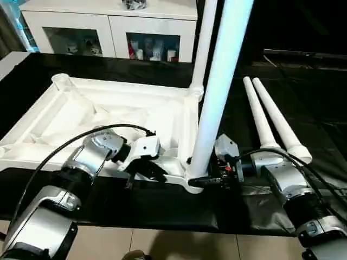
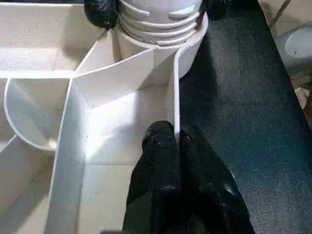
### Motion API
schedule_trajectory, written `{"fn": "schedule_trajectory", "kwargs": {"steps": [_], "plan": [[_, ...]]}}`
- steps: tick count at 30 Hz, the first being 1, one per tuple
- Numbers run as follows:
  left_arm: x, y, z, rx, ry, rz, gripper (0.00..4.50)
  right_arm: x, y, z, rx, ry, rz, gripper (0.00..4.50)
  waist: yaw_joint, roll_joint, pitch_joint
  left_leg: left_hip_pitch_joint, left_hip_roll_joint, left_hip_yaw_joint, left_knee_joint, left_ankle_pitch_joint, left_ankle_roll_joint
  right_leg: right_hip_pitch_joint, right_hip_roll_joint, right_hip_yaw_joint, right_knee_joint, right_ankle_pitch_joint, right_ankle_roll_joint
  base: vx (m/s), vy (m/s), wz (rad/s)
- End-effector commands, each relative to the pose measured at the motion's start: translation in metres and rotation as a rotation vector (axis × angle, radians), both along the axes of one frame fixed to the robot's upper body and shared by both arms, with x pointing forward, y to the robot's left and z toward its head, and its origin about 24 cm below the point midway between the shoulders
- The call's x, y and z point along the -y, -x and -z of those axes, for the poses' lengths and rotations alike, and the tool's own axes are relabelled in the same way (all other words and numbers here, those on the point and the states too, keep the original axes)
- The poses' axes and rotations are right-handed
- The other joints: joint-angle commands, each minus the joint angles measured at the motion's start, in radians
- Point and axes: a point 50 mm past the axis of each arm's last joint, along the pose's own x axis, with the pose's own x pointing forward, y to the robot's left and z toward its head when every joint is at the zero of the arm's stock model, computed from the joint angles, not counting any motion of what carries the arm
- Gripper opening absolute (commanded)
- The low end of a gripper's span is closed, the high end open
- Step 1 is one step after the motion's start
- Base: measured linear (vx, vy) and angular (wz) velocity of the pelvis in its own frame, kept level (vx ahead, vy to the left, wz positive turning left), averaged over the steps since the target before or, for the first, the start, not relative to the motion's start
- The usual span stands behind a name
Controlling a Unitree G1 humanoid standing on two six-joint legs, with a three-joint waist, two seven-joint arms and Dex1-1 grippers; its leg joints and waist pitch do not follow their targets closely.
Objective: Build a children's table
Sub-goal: Rotate leg to tighten
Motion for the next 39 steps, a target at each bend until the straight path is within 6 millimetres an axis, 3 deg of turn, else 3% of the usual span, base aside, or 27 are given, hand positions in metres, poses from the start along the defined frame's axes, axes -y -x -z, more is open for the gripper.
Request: {"fn": "schedule_trajectory", "kwargs": {"steps": [1, 5, 6, 8, 9, 12, 14, 19, 22, 23, 28, 31, 34, 35, 39], "plan": [[0.008, 0.0, 0.006, -0.015, -0.003, -0.027, 0.0, -0.005, 0.0, -0.003, -0.004, -0.037, 0.021, 2.69, -0.007, -0.001, -0.07, 0.027, 0.087, -0.036, -0.065, -0.123, 0.059, 0.044, -0.11, 0.059, -0.066, -0.124, -0.227, 0.0, 0.0, 0.0], [0.018, -0.011, 0.004, 0.001, 0.058, -0.191, 0.0, -0.014, -0.003, 0.004, -0.006, -0.057, 0.178, 2.69, -0.01, -0.003, -0.067, 0.029, 0.085, -0.037, -0.069, -0.165, 0.03, 0.045, -0.114, 0.06, -0.076, -0.208, -0.212, 0.0, 0.0, 0.0], [0.029, -0.019, 0.001, 0.009, 0.112, -0.333, 0.0, -0.023, -0.007, 0.013, 0.017, -0.028, 0.333, 2.68, -0.018, -0.002, -0.064, 0.031, 0.085, -0.043, -0.075, -0.201, 0.004, 0.043, -0.116, 0.06, -0.083, -0.274, -0.198, 0.0, 0.0, 0.0], [0.034, -0.022, 0.0, 0.013, 0.131, -0.385, 0.0, -0.027, -0.008, 0.016, 0.015, -0.013, 0.39, 2.68, -0.026, -0.003, -0.058, 0.035, 0.083, -0.045, -0.08, -0.231, -0.015, 0.039, -0.116, 0.06, -0.089, -0.322, -0.19, 0.0, 0.0, 0.0], [0.041, -0.024, -0.001, 0.015, 0.151, -0.443, 0.0, -0.034, -0.01, 0.021, -0.002, 0.004, 0.459, 2.68, -0.036, 0.001, -0.055, 0.039, 0.082, -0.048, -0.082, -0.27, -0.029, 0.039, -0.116, 0.06, -0.096, -0.374, -0.182, 0.0, 0.0, 0.0], [0.051, -0.029, 0.0, 0.025, 0.167, -0.555, 0.0, -0.049, -0.014, 0.026, -0.08, 0.005, 0.596, 2.67, -0.055, 0.004, -0.05, 0.05, 0.078, -0.055, -0.084, -0.346, -0.041, 0.038, -0.119, 0.06, -0.113, -0.468, -0.163, 0.0, 0.0, 0.0], [0.058, -0.032, 0.0, 0.024, 0.184, -0.619, 0.0, -0.057, -0.018, 0.028, -0.128, -0.013, 0.68, 2.67, -0.065, 0.002, -0.052, 0.046, 0.077, -0.058, -0.086, -0.344, -0.044, 0.04, -0.119, 0.06, -0.113, -0.473, -0.157, 0.0, 0.0, 0.0], [0.075, -0.039, -0.007, 0.058, 0.222, -0.74, 0.0, -0.079, -0.027, 0.024, -0.168, -0.048, 0.832, 2.67, -0.067, -0.001, -0.056, 0.046, 0.076, -0.05, -0.084, -0.295, -0.031, 0.036, -0.116, 0.064, -0.111, -0.392, -0.166, 0.0, 0.0, 0.0], [0.077, -0.039, -0.009, 0.068, 0.221, -0.743, 0.0, -0.085, -0.03, 0.021, -0.147, -0.047, 0.856, 2.67, -0.068, -0.002, -0.06, 0.038, 0.074, -0.046, -0.083, -0.238, -0.012, 0.044, -0.114, 0.067, -0.1, -0.293, -0.18, 0.0, 0.0, 0.0], [0.076, -0.039, -0.009, 0.075, 0.21, -0.734, 0.0, -0.086, -0.031, 0.018, -0.137, -0.053, 0.851, 3.23, -0.067, -0.002, -0.06, 0.037, 0.073, -0.045, -0.083, -0.227, -0.006, 0.045, -0.114, 0.067, -0.1, -0.279, -0.181, 0.0, 0.0, 0.0], [0.068, -0.037, -0.007, 0.088, 0.192, -0.697, 0.0, -0.072, -0.033, 0.014, -0.128, -0.084, 0.873, 3.54, -0.066, 0.0, -0.064, 0.031, 0.074, -0.044, -0.082, -0.169, 0.021, 0.053, -0.111, 0.065, -0.09, -0.191, -0.193, 0.0, 0.0, 0.0], [0.061, -0.036, -0.005, 0.087, 0.188, -0.667, 0.0, -0.06, -0.034, 0.01, -0.094, -0.113, 0.858, 3.8, -0.067, 0.001, -0.063, 0.031, 0.075, -0.043, -0.082, -0.174, 0.023, 0.054, -0.112, 0.065, -0.09, -0.188, -0.197, 0.0, 0.0, 0.0], [0.049, -0.032, -0.002, 0.068, 0.19, -0.608, 0.0, -0.039, -0.032, 0.002, -0.044, -0.161, 0.777, 4.06, -0.067, 0.0, -0.062, 0.029, 0.074, -0.044, -0.081, -0.192, 0.033, 0.059, -0.113, 0.065, -0.095, -0.212, -0.191, 0.0, 0.0, 0.0], [0.042, -0.029, -0.002, 0.057, 0.199, -0.552, 0.0, -0.025, -0.029, -0.003, -0.01, -0.17, 0.695, 4.17, -0.066, 0.002, -0.062, 0.028, 0.076, -0.044, -0.08, -0.183, 0.04, 0.058, -0.112, 0.065, -0.093, -0.2, -0.192, 0.0, 0.0, 0.0], [0.03, -0.022, 0.0, 0.03, 0.177, -0.455, 0.0, -0.004, -0.022, -0.008, 0.008, -0.149, 0.578, 4.43, -0.063, 0.003, -0.066, 0.025, 0.076, -0.043, -0.076, -0.149, 0.063, 0.059, -0.111, 0.063, -0.085, -0.142, -0.212, 0.0, 0.0, 0.0]]}}
